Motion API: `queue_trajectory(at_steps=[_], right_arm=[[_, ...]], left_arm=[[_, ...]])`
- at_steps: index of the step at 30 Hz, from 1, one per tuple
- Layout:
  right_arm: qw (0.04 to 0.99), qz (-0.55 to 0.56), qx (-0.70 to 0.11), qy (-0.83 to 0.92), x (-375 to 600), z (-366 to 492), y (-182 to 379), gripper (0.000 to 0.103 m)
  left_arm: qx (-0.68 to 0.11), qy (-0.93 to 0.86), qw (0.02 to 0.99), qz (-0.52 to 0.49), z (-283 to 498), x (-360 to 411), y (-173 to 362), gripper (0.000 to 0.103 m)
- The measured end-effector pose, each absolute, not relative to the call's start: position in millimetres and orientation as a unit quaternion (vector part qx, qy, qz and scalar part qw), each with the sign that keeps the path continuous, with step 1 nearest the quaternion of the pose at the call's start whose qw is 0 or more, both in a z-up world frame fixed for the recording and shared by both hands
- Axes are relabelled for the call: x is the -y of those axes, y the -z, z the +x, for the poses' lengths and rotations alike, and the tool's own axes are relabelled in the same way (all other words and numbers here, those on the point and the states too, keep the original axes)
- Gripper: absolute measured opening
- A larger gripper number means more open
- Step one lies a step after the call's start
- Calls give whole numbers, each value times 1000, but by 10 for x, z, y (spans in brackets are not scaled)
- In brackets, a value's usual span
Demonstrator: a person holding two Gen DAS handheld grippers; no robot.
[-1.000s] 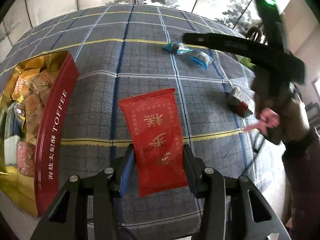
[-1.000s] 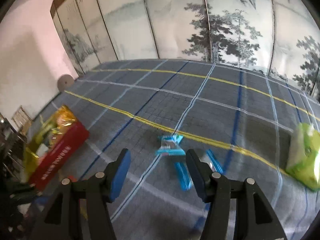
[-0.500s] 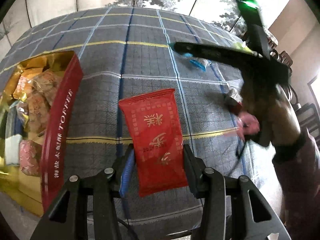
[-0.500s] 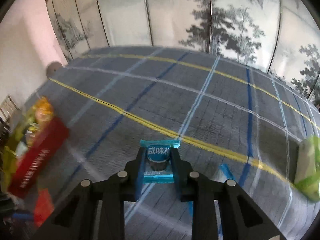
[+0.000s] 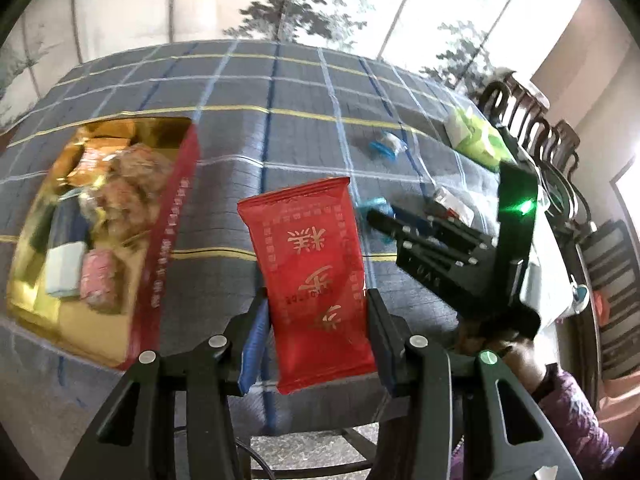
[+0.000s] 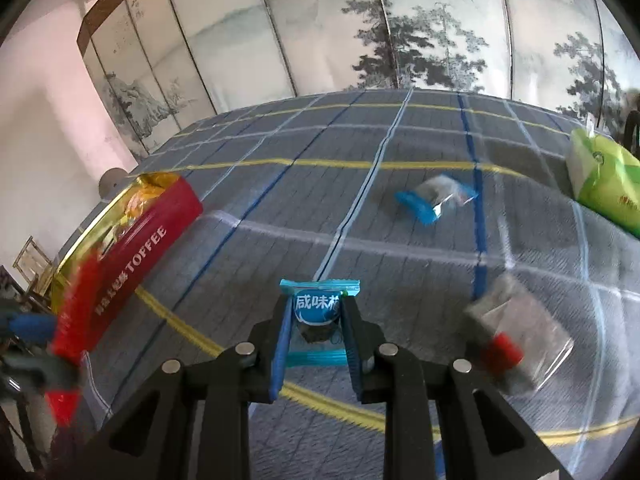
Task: Organize snacks
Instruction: 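Carry the red packet into the tray while the right gripper grasps a blue-wrapped candy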
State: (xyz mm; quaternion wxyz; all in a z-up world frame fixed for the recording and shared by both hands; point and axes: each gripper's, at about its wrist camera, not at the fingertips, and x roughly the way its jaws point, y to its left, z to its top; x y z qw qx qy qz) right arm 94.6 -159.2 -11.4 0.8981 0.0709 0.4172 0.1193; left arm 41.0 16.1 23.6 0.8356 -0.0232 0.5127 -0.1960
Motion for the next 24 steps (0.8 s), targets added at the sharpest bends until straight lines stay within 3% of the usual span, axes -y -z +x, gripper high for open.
queue_trajectory(at_steps=[16,24], right_arm=[[904,67,-407,-113,1521,838,152,25],[904,67,-407,-113,1509,838,153,25]], left_arm=[[-478,55,875,-46,331,-1529,-531,42],[-475,26,878,-52,458,-1835,-460,42]])
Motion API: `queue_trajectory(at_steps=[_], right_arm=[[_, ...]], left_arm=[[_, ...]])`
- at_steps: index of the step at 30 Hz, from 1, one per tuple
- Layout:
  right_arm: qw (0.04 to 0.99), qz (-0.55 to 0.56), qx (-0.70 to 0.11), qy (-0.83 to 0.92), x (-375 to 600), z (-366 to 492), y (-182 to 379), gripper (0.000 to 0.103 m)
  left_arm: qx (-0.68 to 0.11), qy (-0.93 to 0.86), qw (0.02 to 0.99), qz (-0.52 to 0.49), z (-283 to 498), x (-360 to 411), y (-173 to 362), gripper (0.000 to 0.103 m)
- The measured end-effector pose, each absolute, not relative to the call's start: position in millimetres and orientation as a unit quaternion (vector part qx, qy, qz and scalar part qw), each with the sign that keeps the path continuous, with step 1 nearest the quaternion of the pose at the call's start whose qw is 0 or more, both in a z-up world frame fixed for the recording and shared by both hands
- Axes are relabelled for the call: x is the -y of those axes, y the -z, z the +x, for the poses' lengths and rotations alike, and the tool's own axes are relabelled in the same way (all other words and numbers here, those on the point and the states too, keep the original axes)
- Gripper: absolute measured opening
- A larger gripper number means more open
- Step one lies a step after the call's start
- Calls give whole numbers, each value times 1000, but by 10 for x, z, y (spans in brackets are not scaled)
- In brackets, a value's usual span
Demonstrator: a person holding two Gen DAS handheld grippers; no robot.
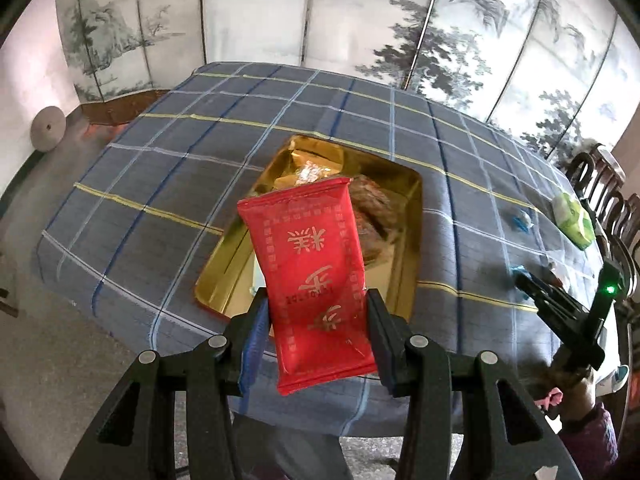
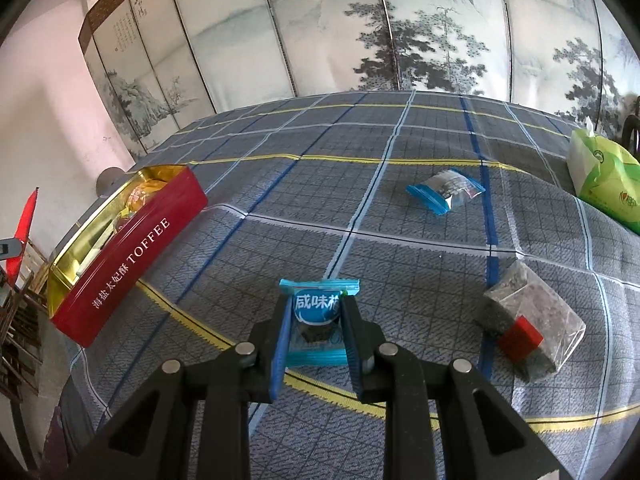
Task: Organize snacks
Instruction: 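Carry the red packet into the tray while the right gripper grasps a blue-wrapped candy, then carry the blue-wrapped candy into the gold tray and open the right gripper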
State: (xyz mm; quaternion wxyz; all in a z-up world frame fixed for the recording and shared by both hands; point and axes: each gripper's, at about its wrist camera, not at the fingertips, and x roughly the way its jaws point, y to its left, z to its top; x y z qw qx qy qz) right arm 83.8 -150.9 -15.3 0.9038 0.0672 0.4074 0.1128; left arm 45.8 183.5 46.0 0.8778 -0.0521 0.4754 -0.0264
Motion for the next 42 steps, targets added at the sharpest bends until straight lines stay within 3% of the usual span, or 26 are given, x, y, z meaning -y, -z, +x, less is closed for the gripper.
queue_trajectory(at_steps=[5,24,42], right_arm=[[904,67,-408,-112,1508,833,153,25],[903,71,-408,-114,1503,839,156,25],[898,90,-406,-147,1210,873,-80,25]], left_arm=[[-476,32,878,-45,543,-1809,-383,38],[-488,32,870,-62,597,-1883,-255,40],[-453,-14,891,32,295,-1670,-313,64]])
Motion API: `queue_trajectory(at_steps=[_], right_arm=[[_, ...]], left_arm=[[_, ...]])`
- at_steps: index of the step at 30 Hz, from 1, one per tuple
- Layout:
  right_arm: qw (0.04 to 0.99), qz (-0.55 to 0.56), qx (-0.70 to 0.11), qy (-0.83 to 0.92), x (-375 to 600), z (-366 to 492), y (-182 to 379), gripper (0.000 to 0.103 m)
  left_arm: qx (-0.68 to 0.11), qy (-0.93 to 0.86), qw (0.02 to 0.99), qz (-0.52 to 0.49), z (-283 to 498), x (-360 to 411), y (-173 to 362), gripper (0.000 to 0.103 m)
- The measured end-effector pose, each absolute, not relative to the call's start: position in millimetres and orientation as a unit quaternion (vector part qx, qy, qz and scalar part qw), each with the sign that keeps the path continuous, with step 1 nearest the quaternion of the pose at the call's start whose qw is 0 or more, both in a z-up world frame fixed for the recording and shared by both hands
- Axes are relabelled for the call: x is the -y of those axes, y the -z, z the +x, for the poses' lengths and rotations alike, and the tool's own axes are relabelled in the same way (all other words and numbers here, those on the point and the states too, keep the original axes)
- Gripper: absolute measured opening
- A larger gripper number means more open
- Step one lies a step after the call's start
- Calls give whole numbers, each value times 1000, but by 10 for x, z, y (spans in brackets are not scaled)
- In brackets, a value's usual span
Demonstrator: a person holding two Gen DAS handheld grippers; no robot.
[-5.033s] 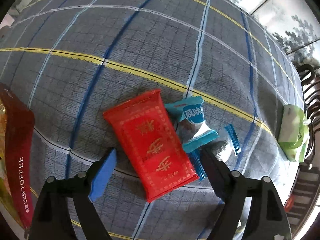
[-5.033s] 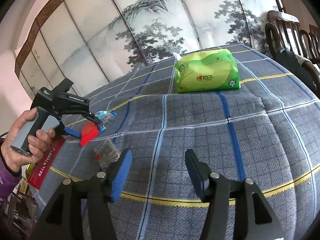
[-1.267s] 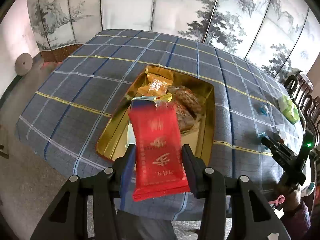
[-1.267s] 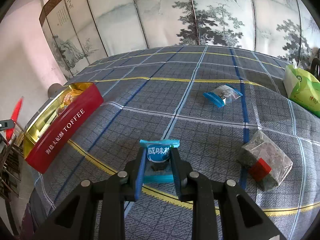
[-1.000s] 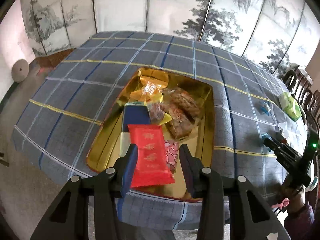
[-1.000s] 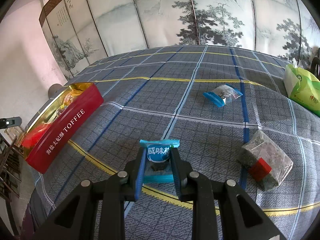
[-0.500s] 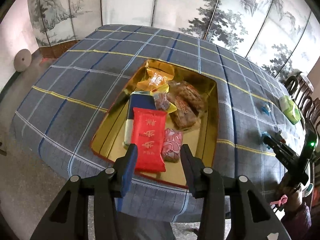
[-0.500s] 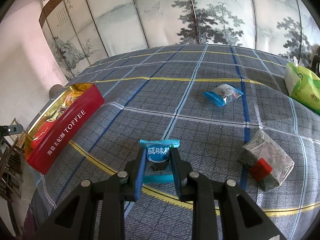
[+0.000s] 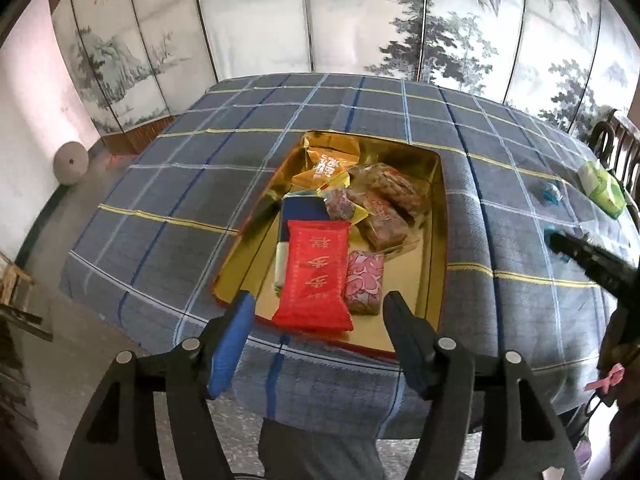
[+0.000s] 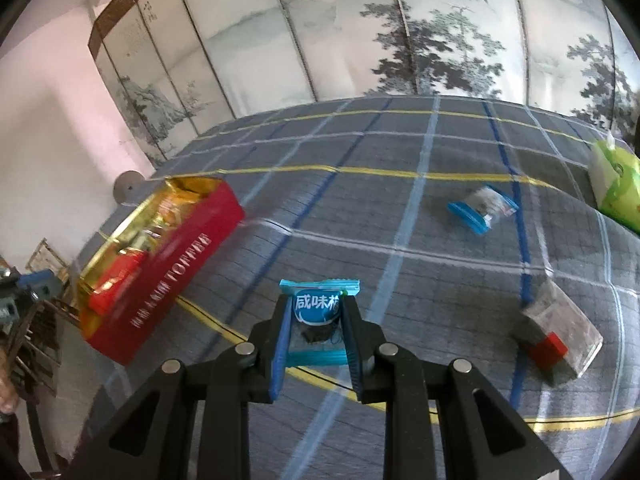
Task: Organize snacks
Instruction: 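Carry the blue-wrapped candy into the gold tray and open the right gripper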
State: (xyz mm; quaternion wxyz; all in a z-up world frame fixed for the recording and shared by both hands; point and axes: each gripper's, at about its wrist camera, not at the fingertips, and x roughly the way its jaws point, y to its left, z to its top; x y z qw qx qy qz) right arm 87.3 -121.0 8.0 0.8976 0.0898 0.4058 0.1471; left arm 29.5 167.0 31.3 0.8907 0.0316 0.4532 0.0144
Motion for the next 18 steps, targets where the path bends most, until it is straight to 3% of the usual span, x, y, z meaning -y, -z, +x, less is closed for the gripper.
queue_trajectory(at_steps=[8,18], right_arm=[[896,88,-387,-201,755,933,-425,25],[876,71,-392,-273,-30,1137,-616,25]], left_arm=[[-455,-29,889,40,281,-1750,-264,73],[-471,-46,880,49,273,-1897,-131,77]])
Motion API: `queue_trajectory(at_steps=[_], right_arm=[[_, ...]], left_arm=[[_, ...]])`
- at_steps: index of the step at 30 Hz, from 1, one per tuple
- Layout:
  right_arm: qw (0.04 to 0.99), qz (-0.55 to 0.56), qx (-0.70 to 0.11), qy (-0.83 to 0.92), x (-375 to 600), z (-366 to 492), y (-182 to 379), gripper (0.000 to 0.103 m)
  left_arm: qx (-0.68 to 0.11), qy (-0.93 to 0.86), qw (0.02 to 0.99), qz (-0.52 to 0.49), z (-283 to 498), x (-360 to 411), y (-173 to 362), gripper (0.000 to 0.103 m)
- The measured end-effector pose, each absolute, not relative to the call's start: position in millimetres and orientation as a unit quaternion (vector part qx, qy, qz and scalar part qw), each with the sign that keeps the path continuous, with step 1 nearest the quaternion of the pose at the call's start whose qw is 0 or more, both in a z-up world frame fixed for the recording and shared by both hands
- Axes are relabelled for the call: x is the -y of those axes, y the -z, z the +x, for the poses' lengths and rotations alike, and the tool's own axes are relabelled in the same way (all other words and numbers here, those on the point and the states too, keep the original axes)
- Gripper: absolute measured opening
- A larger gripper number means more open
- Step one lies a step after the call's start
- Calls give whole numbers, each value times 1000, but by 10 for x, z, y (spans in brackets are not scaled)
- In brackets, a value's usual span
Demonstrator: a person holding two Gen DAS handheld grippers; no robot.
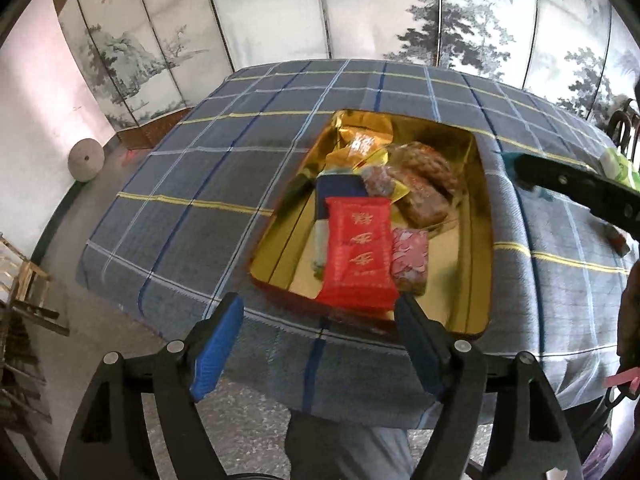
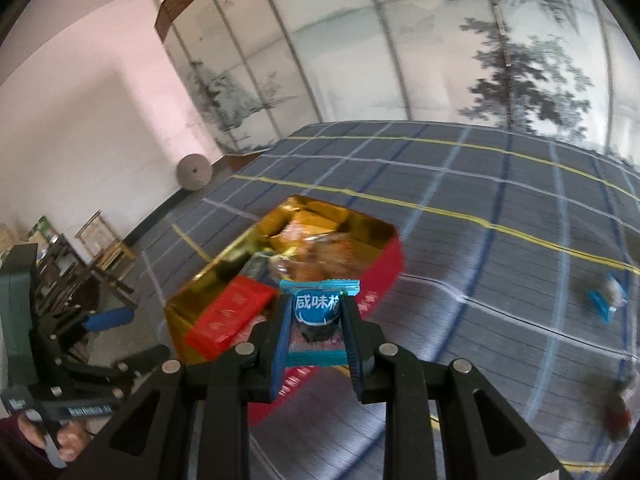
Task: Organize snacks
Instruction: 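Carry the blue-wrapped candy into the gold tray and open the right gripper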
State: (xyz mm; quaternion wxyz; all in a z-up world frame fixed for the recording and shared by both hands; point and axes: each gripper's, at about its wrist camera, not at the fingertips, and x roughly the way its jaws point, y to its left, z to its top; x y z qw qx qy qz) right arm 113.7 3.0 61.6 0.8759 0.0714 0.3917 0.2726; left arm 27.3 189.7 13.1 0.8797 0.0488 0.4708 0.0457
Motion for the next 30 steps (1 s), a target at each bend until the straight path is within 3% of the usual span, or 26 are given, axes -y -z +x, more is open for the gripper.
queue_trajectory(at_steps=[4,30], right_arm=[[864,66,-404,-292,-316,1245,-578,25],[842,49,-456,-284,-866,1495,-225,25]], left_arm=[[-473,-52,878,48,261,-1979,-79,84],[-505,-65,860,28,256,-2352,190,86]])
